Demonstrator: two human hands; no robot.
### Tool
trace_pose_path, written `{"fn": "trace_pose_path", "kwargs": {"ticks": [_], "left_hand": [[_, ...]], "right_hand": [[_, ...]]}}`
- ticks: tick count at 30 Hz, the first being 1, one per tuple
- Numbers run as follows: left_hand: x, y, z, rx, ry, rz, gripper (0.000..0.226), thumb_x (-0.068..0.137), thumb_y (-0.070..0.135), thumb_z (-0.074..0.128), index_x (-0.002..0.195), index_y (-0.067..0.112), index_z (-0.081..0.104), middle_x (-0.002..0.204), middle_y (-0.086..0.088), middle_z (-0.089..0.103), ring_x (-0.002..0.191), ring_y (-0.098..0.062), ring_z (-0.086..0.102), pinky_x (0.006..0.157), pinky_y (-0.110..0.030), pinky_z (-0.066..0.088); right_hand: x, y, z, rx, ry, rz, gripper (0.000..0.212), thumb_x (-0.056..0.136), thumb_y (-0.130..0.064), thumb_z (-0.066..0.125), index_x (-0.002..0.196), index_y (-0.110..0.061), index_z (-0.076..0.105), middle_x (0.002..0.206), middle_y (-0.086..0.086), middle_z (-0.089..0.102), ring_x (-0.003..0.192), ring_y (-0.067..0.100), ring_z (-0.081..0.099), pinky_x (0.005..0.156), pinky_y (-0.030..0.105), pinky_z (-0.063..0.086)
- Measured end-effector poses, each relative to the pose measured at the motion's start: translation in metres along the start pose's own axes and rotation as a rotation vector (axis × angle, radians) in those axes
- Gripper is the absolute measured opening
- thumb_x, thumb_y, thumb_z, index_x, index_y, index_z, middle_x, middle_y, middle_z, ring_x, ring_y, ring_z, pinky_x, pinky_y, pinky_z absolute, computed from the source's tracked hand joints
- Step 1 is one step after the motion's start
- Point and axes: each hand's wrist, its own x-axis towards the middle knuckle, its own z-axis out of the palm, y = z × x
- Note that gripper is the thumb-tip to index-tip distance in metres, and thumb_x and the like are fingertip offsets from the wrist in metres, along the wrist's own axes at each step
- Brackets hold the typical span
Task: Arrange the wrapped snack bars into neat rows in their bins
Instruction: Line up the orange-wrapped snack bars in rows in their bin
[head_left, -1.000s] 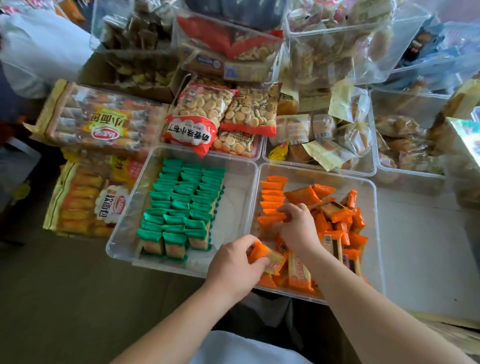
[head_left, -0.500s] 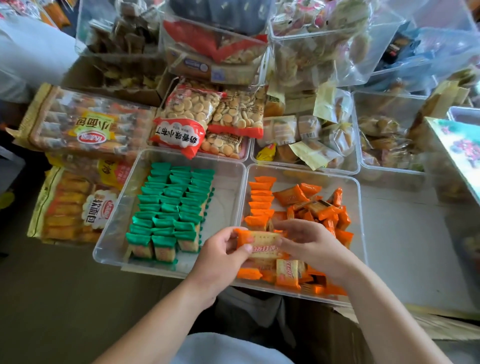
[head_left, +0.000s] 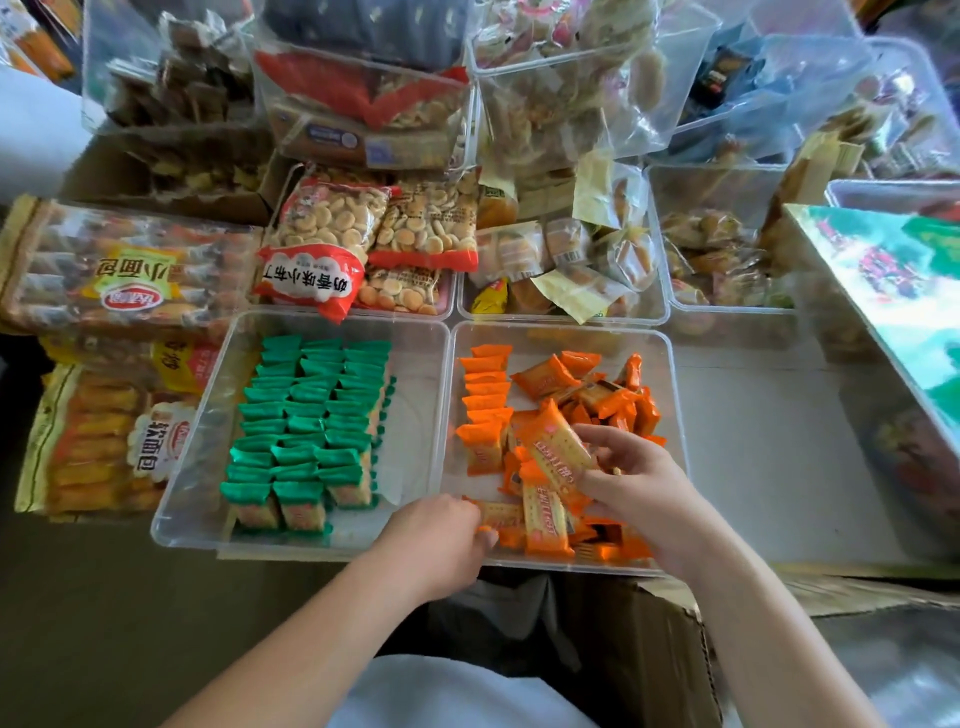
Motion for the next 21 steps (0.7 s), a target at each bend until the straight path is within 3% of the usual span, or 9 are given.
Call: {"fn": "trace_pose_path", "kwargs": {"ticks": [4,6,9,12,15,17,21], "left_hand": [[-0.003,-0.002,-0.006,-0.058,-0.051,0.029,0.055,0.084,0.070,0.058,0.120,0.029,0.068,0.117,0.001,0.067,0.108,-0.026,0.066,0.090,-0.039,0.056],[-0.009,-0.010,-0.007,-0.037,-0.048,0.059,0.050,0.079,0.057,0.069,0.122,0.031,0.068,0.119,0.006,0.064,0.111,-0.024,0.064,0.094,-0.041,0.055],[-0.017,-0.023,-0.010,-0.112,0.108,0.102,0.029,0.087,0.038,0.066,0.115,0.037,0.071,0.107,0.011,0.064,0.108,-0.020,0.059,0.091,-0.040,0.053],[-0.025,-0.034,-0.022,-0.415,0.284,0.071,0.016,0.089,0.036,0.069,0.105,0.036,0.073,0.096,0.015,0.066,0.096,-0.012,0.061,0.085,-0.032,0.052],[-0.033,-0.038,-0.037,-0.842,0.311,0.015,0.019,0.095,0.023,0.070,0.103,0.040,0.072,0.089,0.022,0.071,0.084,0.003,0.066,0.078,-0.016,0.053],[-0.036,-0.041,-0.041,-1.040,0.292,0.005,0.031,0.097,0.013,0.067,0.112,0.040,0.071,0.094,0.020,0.074,0.088,0.002,0.070,0.079,-0.022,0.060],[-0.037,-0.044,-0.040,-1.179,0.299,0.029,0.044,0.093,-0.001,0.067,0.128,0.026,0.069,0.104,0.008,0.077,0.095,-0.008,0.074,0.075,-0.025,0.060]], "right_hand": [[0.003,0.000,0.005,0.035,0.038,0.037,0.023,0.095,-0.016,0.072,0.114,-0.027,0.068,0.109,0.001,0.074,0.102,0.017,0.074,0.085,0.040,0.064],[0.005,0.001,0.008,0.029,0.079,0.015,0.017,0.094,-0.030,0.074,0.110,-0.025,0.069,0.106,0.000,0.076,0.100,0.017,0.073,0.080,0.038,0.062],[0.006,0.000,0.016,0.006,0.093,-0.020,0.020,0.093,-0.037,0.076,0.107,-0.025,0.070,0.100,-0.004,0.077,0.098,0.016,0.074,0.080,0.036,0.062],[0.008,0.000,0.022,0.014,0.085,-0.037,0.017,0.092,-0.028,0.078,0.108,-0.026,0.071,0.099,-0.004,0.079,0.098,0.017,0.075,0.090,0.045,0.062],[0.006,-0.001,0.027,0.042,0.055,-0.032,0.027,0.092,-0.024,0.079,0.116,-0.030,0.068,0.103,-0.002,0.080,0.097,0.020,0.077,0.087,0.050,0.063],[0.004,-0.004,0.030,0.063,0.027,-0.027,0.032,0.092,-0.021,0.078,0.120,-0.029,0.065,0.104,0.002,0.080,0.095,0.022,0.077,0.084,0.052,0.064],[0.003,-0.004,0.035,0.056,0.040,-0.015,0.032,0.091,-0.017,0.078,0.118,-0.026,0.062,0.101,0.002,0.080,0.093,0.024,0.078,0.087,0.055,0.062]]}}
